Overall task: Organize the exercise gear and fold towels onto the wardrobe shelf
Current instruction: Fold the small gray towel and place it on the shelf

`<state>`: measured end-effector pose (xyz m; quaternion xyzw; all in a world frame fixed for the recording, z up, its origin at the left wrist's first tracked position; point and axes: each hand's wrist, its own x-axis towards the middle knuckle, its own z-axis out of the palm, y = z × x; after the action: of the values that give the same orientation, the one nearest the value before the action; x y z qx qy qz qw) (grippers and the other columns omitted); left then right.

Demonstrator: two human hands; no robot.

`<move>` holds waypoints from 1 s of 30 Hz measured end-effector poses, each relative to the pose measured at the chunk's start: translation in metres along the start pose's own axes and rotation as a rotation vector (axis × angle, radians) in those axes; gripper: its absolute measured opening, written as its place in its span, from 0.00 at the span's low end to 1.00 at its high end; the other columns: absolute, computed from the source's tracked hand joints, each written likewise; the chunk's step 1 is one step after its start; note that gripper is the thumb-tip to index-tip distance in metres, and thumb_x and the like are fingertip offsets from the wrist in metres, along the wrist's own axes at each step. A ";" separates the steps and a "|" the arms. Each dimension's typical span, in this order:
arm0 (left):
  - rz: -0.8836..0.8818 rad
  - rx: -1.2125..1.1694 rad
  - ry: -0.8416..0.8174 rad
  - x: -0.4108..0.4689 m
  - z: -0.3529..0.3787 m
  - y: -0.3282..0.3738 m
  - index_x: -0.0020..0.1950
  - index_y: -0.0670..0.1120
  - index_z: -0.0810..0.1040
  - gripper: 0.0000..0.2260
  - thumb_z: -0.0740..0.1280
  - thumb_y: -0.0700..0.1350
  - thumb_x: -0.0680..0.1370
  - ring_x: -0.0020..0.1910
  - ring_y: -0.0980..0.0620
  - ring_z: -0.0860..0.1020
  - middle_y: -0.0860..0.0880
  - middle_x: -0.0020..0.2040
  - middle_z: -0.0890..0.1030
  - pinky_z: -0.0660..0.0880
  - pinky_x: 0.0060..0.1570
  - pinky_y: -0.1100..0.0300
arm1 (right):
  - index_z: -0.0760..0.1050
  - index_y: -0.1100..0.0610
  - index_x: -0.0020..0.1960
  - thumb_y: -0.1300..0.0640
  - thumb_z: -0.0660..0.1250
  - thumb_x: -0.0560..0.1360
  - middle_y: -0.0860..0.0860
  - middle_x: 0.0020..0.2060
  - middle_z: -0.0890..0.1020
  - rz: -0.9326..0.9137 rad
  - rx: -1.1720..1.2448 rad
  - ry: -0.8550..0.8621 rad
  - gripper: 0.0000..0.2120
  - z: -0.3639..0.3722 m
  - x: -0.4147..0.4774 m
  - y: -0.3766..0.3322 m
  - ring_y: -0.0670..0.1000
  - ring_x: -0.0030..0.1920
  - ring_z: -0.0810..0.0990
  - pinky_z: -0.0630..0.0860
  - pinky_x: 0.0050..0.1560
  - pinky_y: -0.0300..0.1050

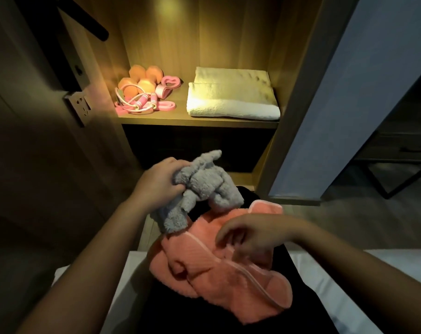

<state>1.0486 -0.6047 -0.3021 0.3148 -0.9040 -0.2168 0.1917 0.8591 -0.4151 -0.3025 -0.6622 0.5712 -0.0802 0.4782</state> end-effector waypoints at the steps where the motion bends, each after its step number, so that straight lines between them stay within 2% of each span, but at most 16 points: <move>1: 0.015 0.012 -0.014 -0.001 0.004 0.003 0.66 0.55 0.76 0.24 0.71 0.41 0.71 0.54 0.51 0.76 0.54 0.54 0.75 0.75 0.52 0.48 | 0.77 0.61 0.60 0.63 0.70 0.76 0.53 0.54 0.83 0.024 0.113 0.063 0.13 -0.007 -0.006 0.004 0.44 0.49 0.80 0.77 0.54 0.39; 2: 0.028 0.014 -0.017 -0.001 0.006 0.006 0.66 0.54 0.76 0.24 0.72 0.41 0.71 0.54 0.51 0.76 0.54 0.54 0.76 0.76 0.51 0.48 | 0.77 0.61 0.58 0.61 0.69 0.77 0.54 0.51 0.83 0.058 0.226 0.156 0.10 -0.014 -0.011 0.009 0.45 0.46 0.81 0.79 0.50 0.41; 4: 0.054 0.013 0.002 0.001 0.005 0.013 0.67 0.54 0.76 0.25 0.72 0.41 0.70 0.55 0.50 0.76 0.53 0.56 0.76 0.76 0.51 0.48 | 0.75 0.61 0.56 0.53 0.69 0.76 0.53 0.46 0.84 0.175 0.457 0.390 0.13 -0.027 -0.017 0.015 0.49 0.42 0.83 0.80 0.43 0.45; 6: 0.094 0.017 0.015 0.003 0.003 0.022 0.66 0.53 0.76 0.25 0.72 0.41 0.70 0.57 0.50 0.76 0.54 0.58 0.76 0.76 0.52 0.49 | 0.69 0.55 0.62 0.49 0.70 0.75 0.53 0.49 0.83 0.233 0.668 0.527 0.21 -0.035 -0.017 0.021 0.52 0.42 0.85 0.82 0.42 0.49; 7: 0.121 0.019 0.010 0.003 0.001 0.027 0.66 0.52 0.76 0.25 0.72 0.41 0.70 0.58 0.50 0.76 0.54 0.59 0.76 0.76 0.53 0.49 | 0.67 0.50 0.65 0.50 0.71 0.74 0.53 0.51 0.82 0.206 0.718 0.550 0.23 -0.038 -0.015 0.020 0.53 0.43 0.85 0.82 0.42 0.50; 9: 0.171 0.001 -0.022 0.004 -0.003 0.037 0.66 0.52 0.76 0.25 0.72 0.41 0.69 0.58 0.51 0.76 0.54 0.59 0.76 0.75 0.55 0.49 | 0.70 0.51 0.64 0.54 0.72 0.74 0.52 0.51 0.83 0.093 0.673 0.573 0.20 -0.043 -0.008 0.017 0.52 0.45 0.85 0.81 0.40 0.49; 12: 0.203 -0.117 -0.128 0.004 -0.013 0.043 0.67 0.52 0.76 0.25 0.74 0.41 0.70 0.59 0.55 0.76 0.56 0.58 0.76 0.74 0.59 0.50 | 0.76 0.64 0.56 0.62 0.71 0.75 0.59 0.50 0.84 -0.023 0.578 0.620 0.11 -0.054 -0.004 0.012 0.53 0.48 0.83 0.80 0.48 0.50; 14: 0.137 -0.253 -0.297 0.003 -0.023 0.038 0.66 0.60 0.76 0.25 0.75 0.44 0.71 0.59 0.62 0.75 0.62 0.58 0.77 0.74 0.59 0.55 | 0.78 0.65 0.55 0.59 0.71 0.76 0.60 0.51 0.84 -0.065 0.575 0.475 0.12 -0.064 -0.011 0.011 0.57 0.50 0.84 0.79 0.52 0.53; 16: 0.056 -0.302 -0.539 -0.001 -0.025 0.031 0.62 0.66 0.76 0.22 0.75 0.48 0.72 0.58 0.66 0.74 0.67 0.57 0.76 0.74 0.57 0.61 | 0.79 0.63 0.56 0.52 0.71 0.76 0.62 0.52 0.83 -0.032 0.452 0.213 0.16 -0.067 -0.016 0.010 0.61 0.51 0.83 0.80 0.49 0.53; 18: 0.045 -0.203 -0.781 -0.007 -0.015 0.027 0.61 0.63 0.78 0.18 0.74 0.50 0.73 0.57 0.66 0.74 0.67 0.56 0.76 0.72 0.57 0.65 | 0.79 0.59 0.57 0.49 0.71 0.75 0.58 0.52 0.83 0.081 0.281 0.024 0.16 -0.055 -0.012 0.017 0.56 0.49 0.84 0.82 0.42 0.46; 20: 0.053 -0.131 -0.936 -0.013 0.003 0.026 0.63 0.58 0.78 0.17 0.73 0.50 0.75 0.60 0.63 0.73 0.62 0.59 0.76 0.69 0.60 0.66 | 0.78 0.58 0.58 0.50 0.71 0.76 0.56 0.53 0.83 0.186 0.168 -0.054 0.16 -0.039 -0.004 0.029 0.55 0.49 0.84 0.83 0.44 0.49; 22: 0.019 -0.182 -0.961 -0.014 0.012 0.022 0.64 0.56 0.78 0.16 0.71 0.50 0.77 0.61 0.62 0.73 0.59 0.61 0.76 0.69 0.62 0.65 | 0.79 0.58 0.59 0.50 0.70 0.76 0.55 0.54 0.83 0.215 0.192 -0.064 0.16 -0.034 -0.002 0.038 0.54 0.50 0.84 0.83 0.45 0.48; 24: 0.008 -0.274 -0.954 -0.008 0.008 0.016 0.61 0.54 0.80 0.11 0.68 0.50 0.79 0.59 0.61 0.76 0.58 0.59 0.79 0.73 0.61 0.60 | 0.80 0.56 0.58 0.48 0.70 0.76 0.52 0.51 0.85 0.207 0.268 -0.095 0.16 -0.044 -0.007 0.040 0.50 0.48 0.84 0.80 0.43 0.39; 26: -0.016 -0.391 -0.941 -0.002 -0.001 0.009 0.57 0.54 0.81 0.08 0.64 0.50 0.81 0.56 0.57 0.79 0.56 0.55 0.81 0.76 0.58 0.57 | 0.82 0.52 0.56 0.49 0.71 0.75 0.49 0.48 0.86 0.218 0.305 -0.188 0.12 -0.053 -0.008 0.040 0.49 0.46 0.84 0.78 0.43 0.39; 28: -0.055 -0.526 -0.831 0.003 -0.008 0.002 0.57 0.53 0.80 0.10 0.62 0.51 0.80 0.53 0.54 0.81 0.52 0.53 0.82 0.77 0.54 0.56 | 0.84 0.48 0.52 0.54 0.72 0.75 0.42 0.41 0.85 0.199 0.243 -0.266 0.06 -0.052 -0.005 0.041 0.42 0.42 0.82 0.76 0.43 0.38; 30: -0.156 -0.698 -0.621 0.009 -0.012 -0.003 0.58 0.49 0.80 0.13 0.63 0.52 0.78 0.52 0.49 0.82 0.48 0.52 0.83 0.78 0.52 0.54 | 0.83 0.51 0.54 0.58 0.73 0.75 0.40 0.42 0.84 0.193 0.204 -0.353 0.08 -0.047 0.005 0.043 0.39 0.42 0.80 0.76 0.46 0.39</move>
<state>1.0496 -0.6158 -0.2920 0.2186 -0.7652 -0.6055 -0.0101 0.8009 -0.4397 -0.3112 -0.5565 0.5285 0.0259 0.6406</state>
